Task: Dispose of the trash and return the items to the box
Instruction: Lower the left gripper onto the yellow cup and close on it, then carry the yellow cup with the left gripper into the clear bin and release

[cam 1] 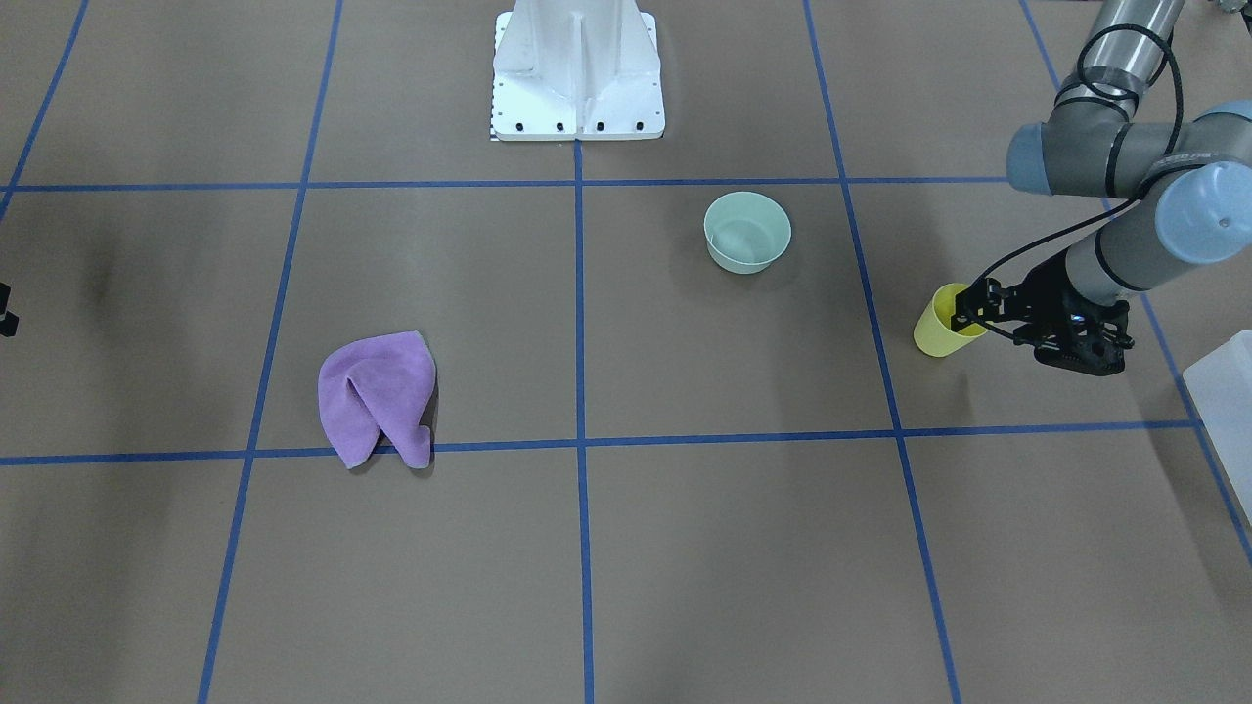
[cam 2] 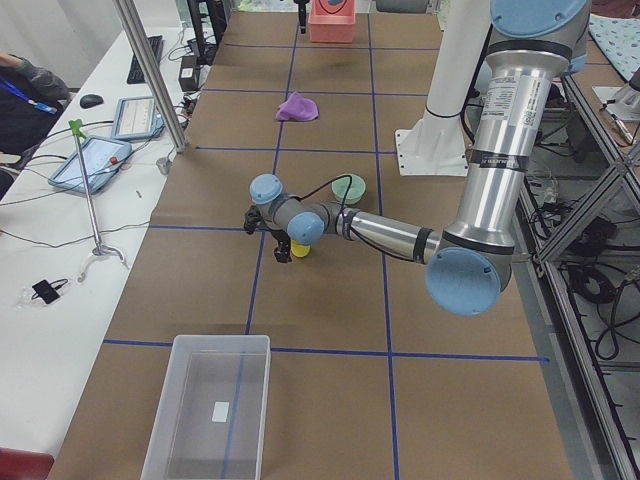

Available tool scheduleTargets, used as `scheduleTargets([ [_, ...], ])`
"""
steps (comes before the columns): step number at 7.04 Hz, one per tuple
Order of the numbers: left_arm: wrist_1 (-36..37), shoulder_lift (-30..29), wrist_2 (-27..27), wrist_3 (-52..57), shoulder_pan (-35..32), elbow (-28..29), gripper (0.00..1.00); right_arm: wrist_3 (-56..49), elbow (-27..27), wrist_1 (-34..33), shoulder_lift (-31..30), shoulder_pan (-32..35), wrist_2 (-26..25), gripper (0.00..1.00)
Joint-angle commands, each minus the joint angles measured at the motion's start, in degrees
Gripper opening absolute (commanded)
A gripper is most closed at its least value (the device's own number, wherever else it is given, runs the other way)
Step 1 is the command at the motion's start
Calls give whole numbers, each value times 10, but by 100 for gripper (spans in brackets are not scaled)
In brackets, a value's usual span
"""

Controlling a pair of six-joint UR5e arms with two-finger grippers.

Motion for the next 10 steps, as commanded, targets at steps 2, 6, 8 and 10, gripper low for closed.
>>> scheduleTargets([
  [2,-4,4,-1,2,2,-13,0,0,0,0,0,0,0,100],
  [6,2,43,-77,41,-108,-79,0,0,0,0,0,0,0,100],
  [8,12,61,-80,129,-222,-61,0,0,0,0,0,0,0,100],
  [10,68,54,-51,319,-323,23,0,0,-1,0,0,0,0,100],
])
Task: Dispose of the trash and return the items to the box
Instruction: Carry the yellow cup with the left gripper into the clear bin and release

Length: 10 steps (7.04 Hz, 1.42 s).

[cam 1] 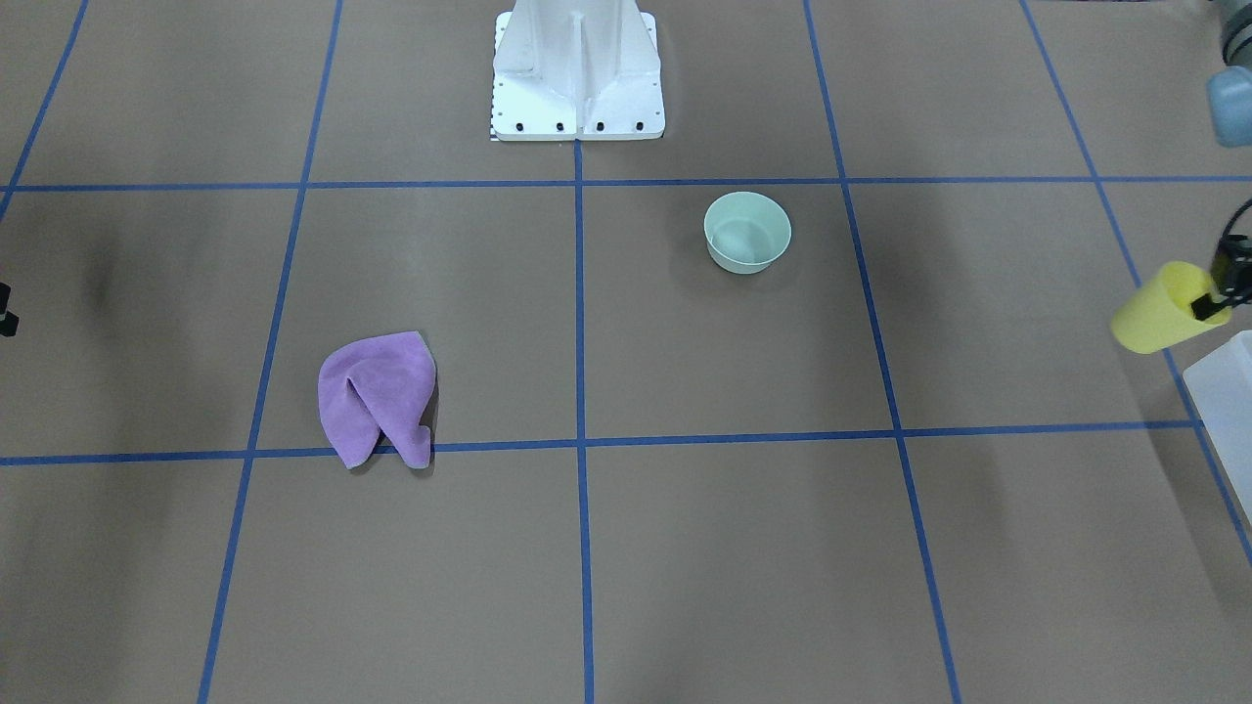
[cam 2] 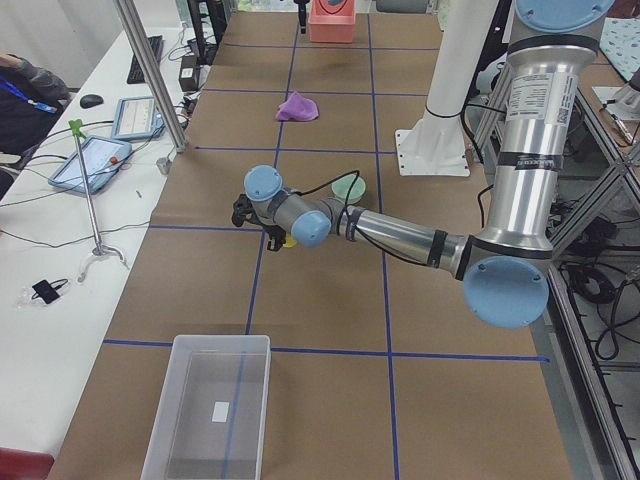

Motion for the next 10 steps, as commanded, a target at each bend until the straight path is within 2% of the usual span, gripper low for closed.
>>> scheduleTargets([
  [1,31,-20,58,184,-82,106,0,0,0,0,0,0,-1,100],
  [3,23,-70,71,272,-113,256,0,0,-1,0,0,0,-3,100],
  [4,17,-120,82,292,-124,348,0,0,0,1,0,0,-3,100],
  [7,-155,-208,106,291,-121,618,0,0,-1,1,0,-1,-6,100],
  [8,-184,-211,135,290,-119,648,0,0,-1,1,0,-1,-6,100],
  [9,-190,-211,137,289,-118,660,0,0,-1,1,0,-2,-6,100],
  [10,-190,-212,136,289,-114,667,10,0,-1,1,0,-2,-6,100],
])
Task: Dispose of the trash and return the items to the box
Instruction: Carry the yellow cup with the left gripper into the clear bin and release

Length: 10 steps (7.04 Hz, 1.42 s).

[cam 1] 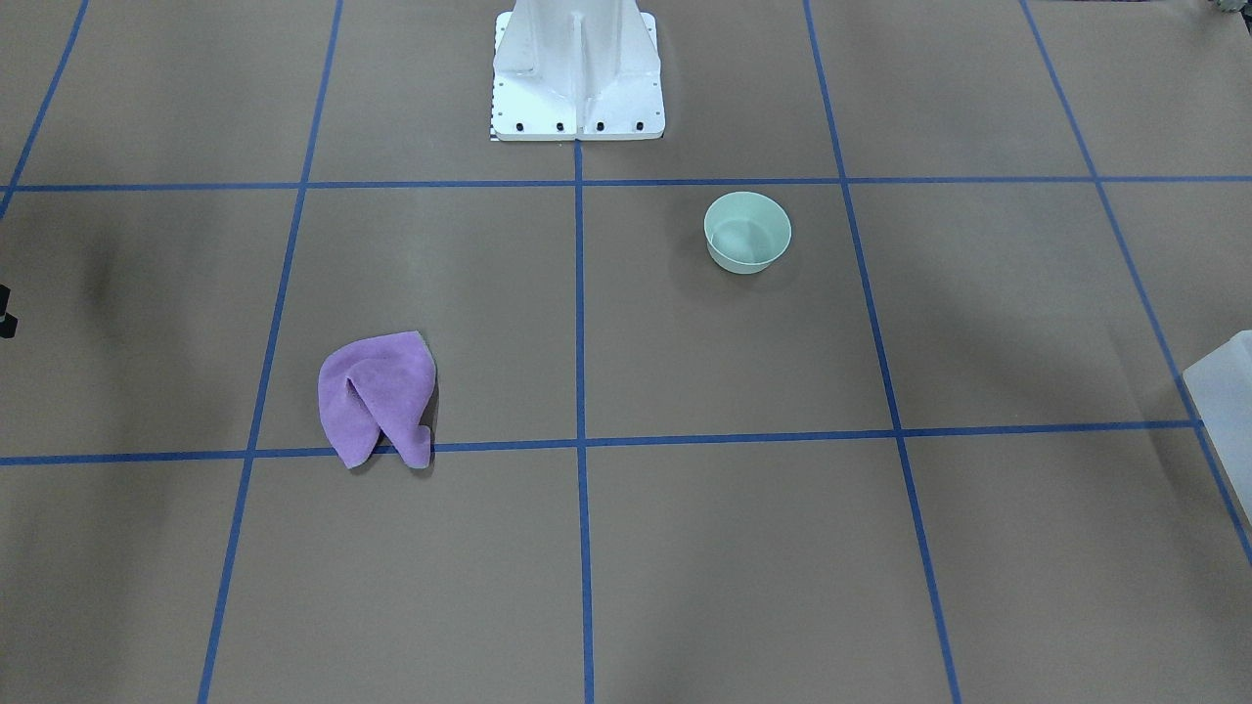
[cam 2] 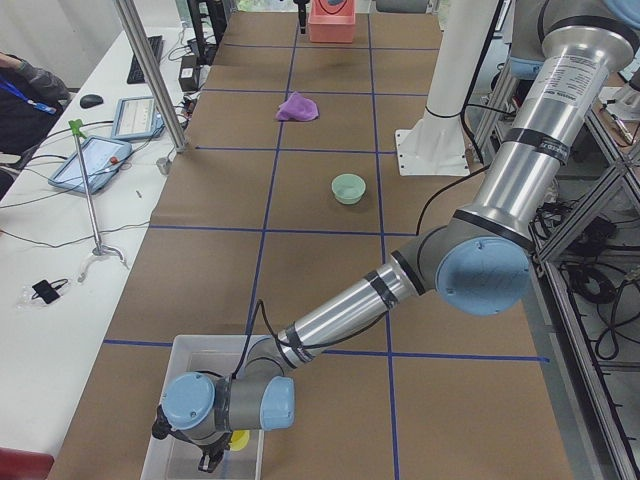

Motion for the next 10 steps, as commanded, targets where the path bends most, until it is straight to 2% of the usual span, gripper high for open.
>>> scheduleTargets([
  [1,-9,-2,4,0,9,19,25,0,0,0,0,0,0,100],
  [2,-9,-2,4,0,10,17,44,0,0,-1,1,0,0,100],
  [3,-26,0,3,2,12,16,98,0,0,0,1,0,0,100],
  [5,-12,-11,-19,2,10,-20,99,0,0,-1,1,0,0,100],
  [6,31,-17,-23,3,4,-57,99,0,0,0,1,0,0,100],
  [7,104,-15,-24,4,-10,-132,99,0,0,-1,1,-1,0,100],
  [9,345,11,-31,-3,-17,-374,99,1,0,0,1,-1,0,100],
  [10,418,41,-40,-46,-12,-495,99,1,0,-1,1,-2,0,100],
])
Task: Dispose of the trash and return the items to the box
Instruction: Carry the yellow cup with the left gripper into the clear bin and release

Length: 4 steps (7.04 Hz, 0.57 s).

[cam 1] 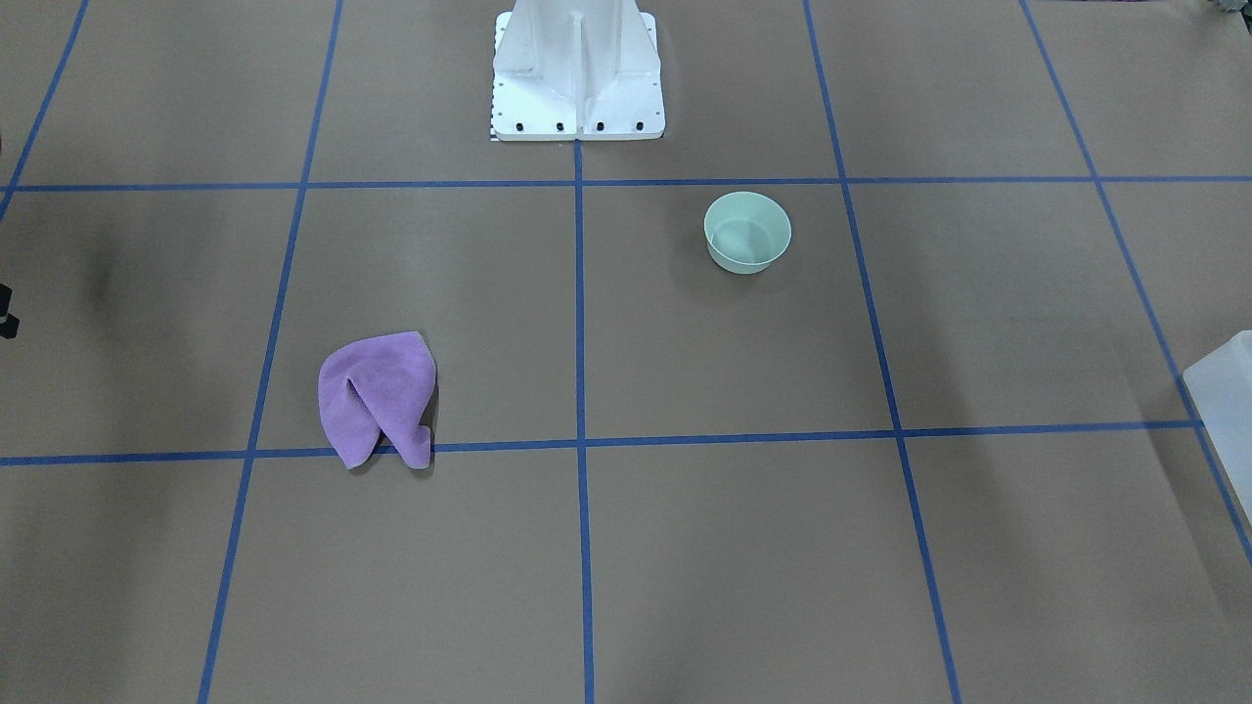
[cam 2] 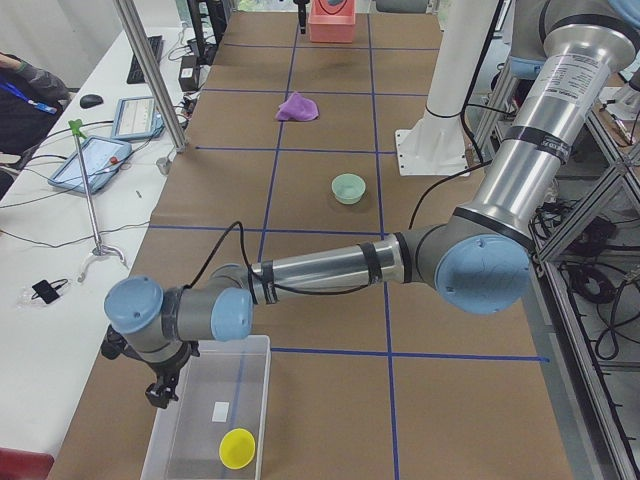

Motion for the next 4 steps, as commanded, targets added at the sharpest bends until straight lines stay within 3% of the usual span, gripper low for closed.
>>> scheduleTargets([
  [1,144,65,-60,-123,30,-260,99,-1,0,0,0,-1,0,100],
  [2,145,114,-73,-215,80,-374,99,-1,0,0,0,-1,0,100],
  [4,145,156,-71,-450,227,-558,99,0,-1,0,0,-1,0,100],
])
